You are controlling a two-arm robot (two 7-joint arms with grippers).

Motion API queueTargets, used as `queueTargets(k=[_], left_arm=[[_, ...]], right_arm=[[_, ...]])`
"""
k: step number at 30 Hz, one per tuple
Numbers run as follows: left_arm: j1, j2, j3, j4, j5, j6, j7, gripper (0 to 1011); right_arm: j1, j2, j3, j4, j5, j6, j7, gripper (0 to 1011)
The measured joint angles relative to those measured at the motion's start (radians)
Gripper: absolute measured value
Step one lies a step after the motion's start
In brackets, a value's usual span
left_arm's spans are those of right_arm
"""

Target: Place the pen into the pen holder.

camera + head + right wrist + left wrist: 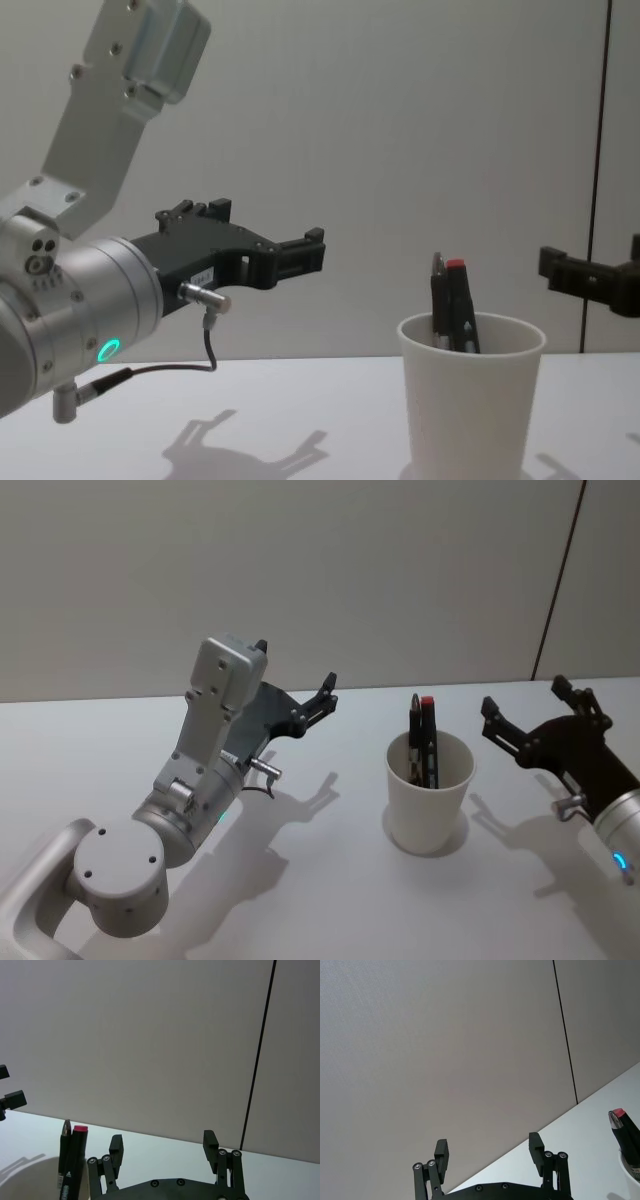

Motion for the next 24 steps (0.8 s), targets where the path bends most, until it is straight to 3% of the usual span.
queueTargets(k=[24], left_arm=[[0.000,0.000,0.000,0.001,0.000,0.000,0.001,1003]], right_arm=[[-0.001,0.006,0.009,-0.002,0.006,0.010,0.004,1001]])
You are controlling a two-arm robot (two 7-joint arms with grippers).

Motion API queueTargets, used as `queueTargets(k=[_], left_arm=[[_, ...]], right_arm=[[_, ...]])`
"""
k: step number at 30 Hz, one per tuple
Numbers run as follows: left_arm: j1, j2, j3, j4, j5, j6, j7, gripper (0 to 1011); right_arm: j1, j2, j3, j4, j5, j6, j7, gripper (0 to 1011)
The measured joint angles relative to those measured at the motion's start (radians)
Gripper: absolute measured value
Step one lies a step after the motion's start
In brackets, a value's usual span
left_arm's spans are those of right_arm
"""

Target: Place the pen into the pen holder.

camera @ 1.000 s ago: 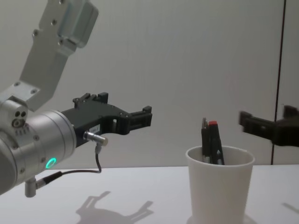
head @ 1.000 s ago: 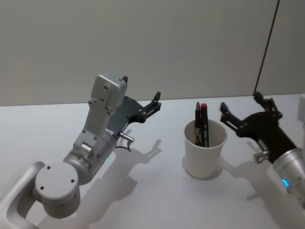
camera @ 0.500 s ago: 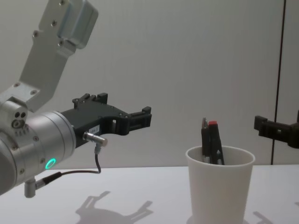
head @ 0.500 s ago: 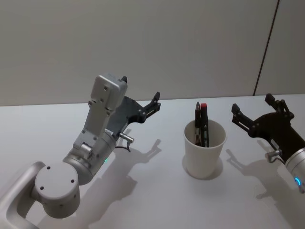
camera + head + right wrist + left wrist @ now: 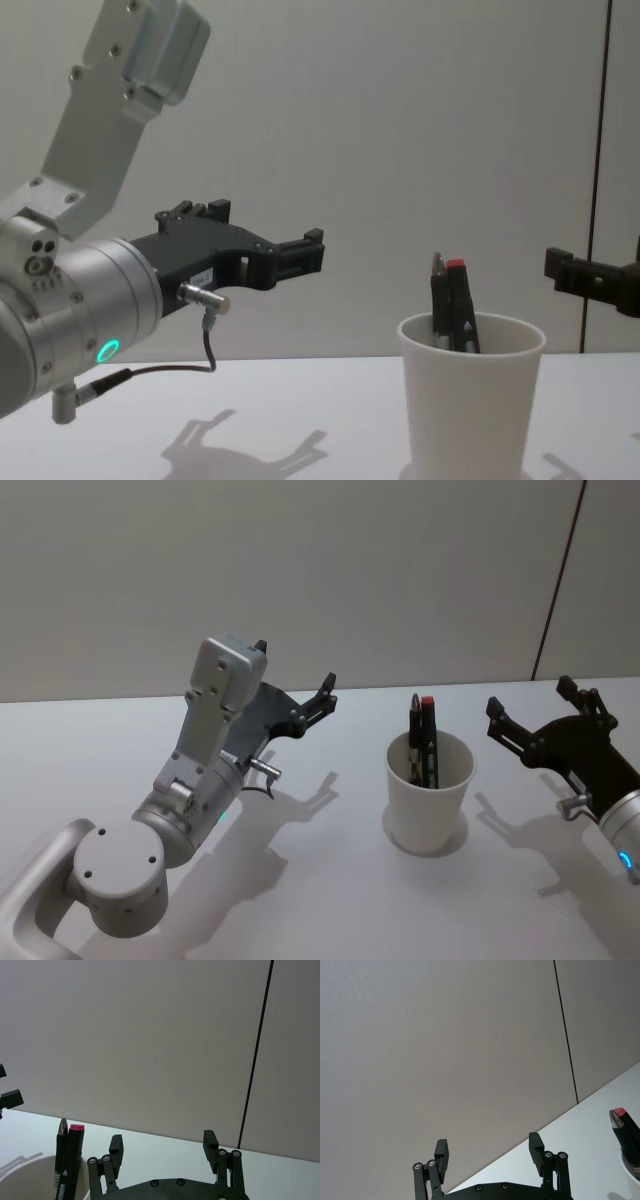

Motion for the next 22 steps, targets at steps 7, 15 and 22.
queueTargets(k=[7,15,22], left_arm=[[0.000,0.000,0.000,0.000,0.000,0.000,0.000,1003],[0.000,0.000,0.000,0.000,0.000,0.000,0.000,1003],[0.000,0.000,0.000,0.000,0.000,0.000,0.000,1003]], right_arm=[[0.000,0.000,0.000,0.000,0.000,0.000,0.000,1001],[0.000,0.000,0.000,0.000,0.000,0.000,0.000,1001],[0.000,0.000,0.000,0.000,0.000,0.000,0.000,1001]])
